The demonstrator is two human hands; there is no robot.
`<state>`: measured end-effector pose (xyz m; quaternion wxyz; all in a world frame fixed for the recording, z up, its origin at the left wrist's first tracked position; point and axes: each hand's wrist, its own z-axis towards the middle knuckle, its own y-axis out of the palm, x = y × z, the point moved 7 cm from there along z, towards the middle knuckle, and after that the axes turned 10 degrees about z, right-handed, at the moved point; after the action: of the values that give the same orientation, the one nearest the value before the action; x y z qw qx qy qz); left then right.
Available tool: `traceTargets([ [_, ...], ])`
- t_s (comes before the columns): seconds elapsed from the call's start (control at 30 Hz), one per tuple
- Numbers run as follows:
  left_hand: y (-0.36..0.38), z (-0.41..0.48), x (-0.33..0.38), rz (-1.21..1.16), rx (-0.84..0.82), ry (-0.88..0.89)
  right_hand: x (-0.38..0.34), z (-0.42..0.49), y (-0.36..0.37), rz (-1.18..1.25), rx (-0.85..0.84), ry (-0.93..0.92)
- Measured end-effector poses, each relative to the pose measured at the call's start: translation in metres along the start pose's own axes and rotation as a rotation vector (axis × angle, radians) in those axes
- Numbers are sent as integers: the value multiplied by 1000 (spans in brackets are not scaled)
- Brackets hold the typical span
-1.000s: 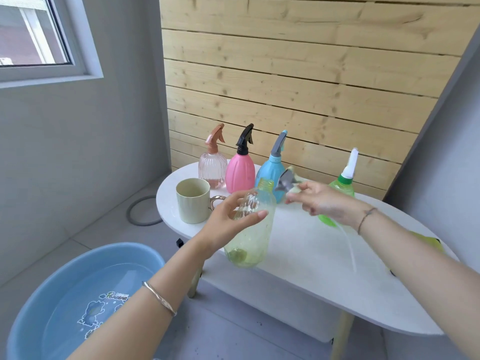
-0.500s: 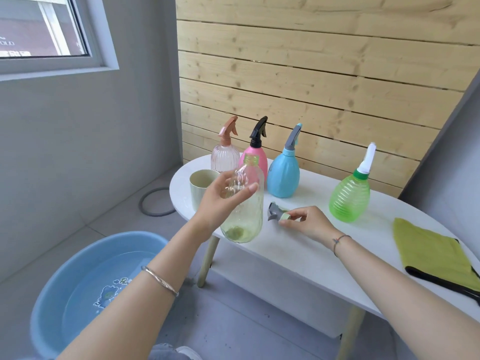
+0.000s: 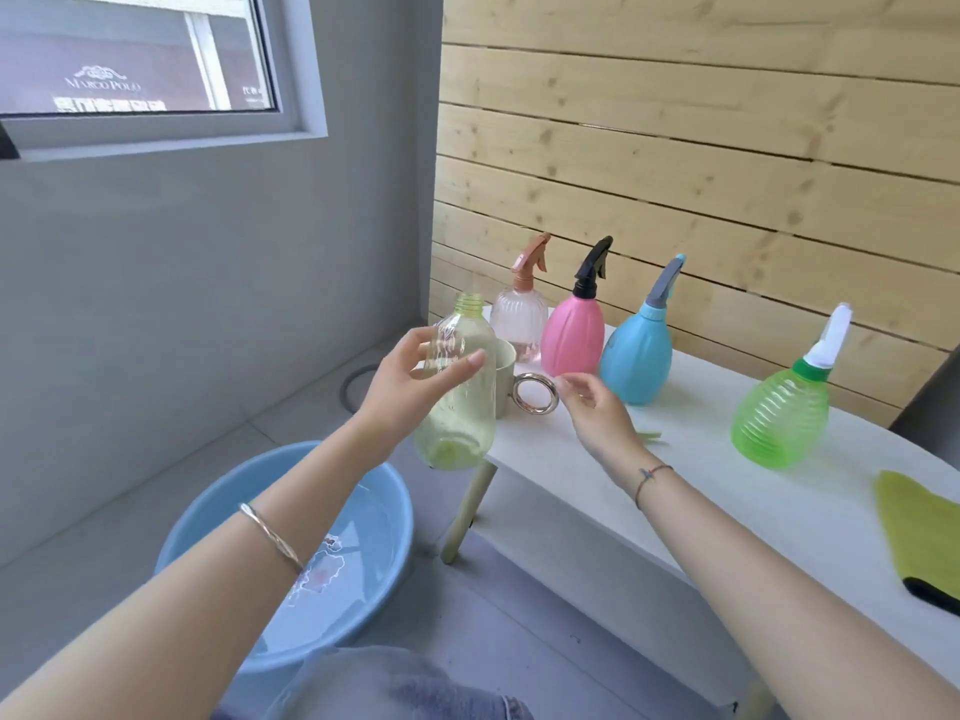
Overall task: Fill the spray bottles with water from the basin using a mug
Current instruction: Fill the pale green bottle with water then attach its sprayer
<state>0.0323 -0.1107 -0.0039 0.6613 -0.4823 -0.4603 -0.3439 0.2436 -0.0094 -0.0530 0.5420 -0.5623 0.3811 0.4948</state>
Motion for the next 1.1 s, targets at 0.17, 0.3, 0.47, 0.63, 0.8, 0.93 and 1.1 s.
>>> traceTargets([
  [0.17, -44, -12, -21, 5, 72, -60, 12, 10, 39, 188, 27, 108],
  [0.3, -72, -20, -40, 16, 100, -93, 20, 15, 52, 221, 116, 95],
  [0.47, -105, -26, -66, 44, 160, -115, 24, 17, 66, 206, 184, 57],
  [0.63, -144, -31, -109, 107, 175, -182, 15, 19, 109, 244, 142, 7],
  [0.8, -181, -31, -162, 134, 189, -248, -18, 22, 164, 393, 79, -49],
  [0.93, -202, -26, -207, 169, 200, -279, -32, 22, 221, 464, -94, -90],
  [1.1, -214, -26, -279, 194, 189, -350, -1, 20, 294, 356, -264, -85],
])
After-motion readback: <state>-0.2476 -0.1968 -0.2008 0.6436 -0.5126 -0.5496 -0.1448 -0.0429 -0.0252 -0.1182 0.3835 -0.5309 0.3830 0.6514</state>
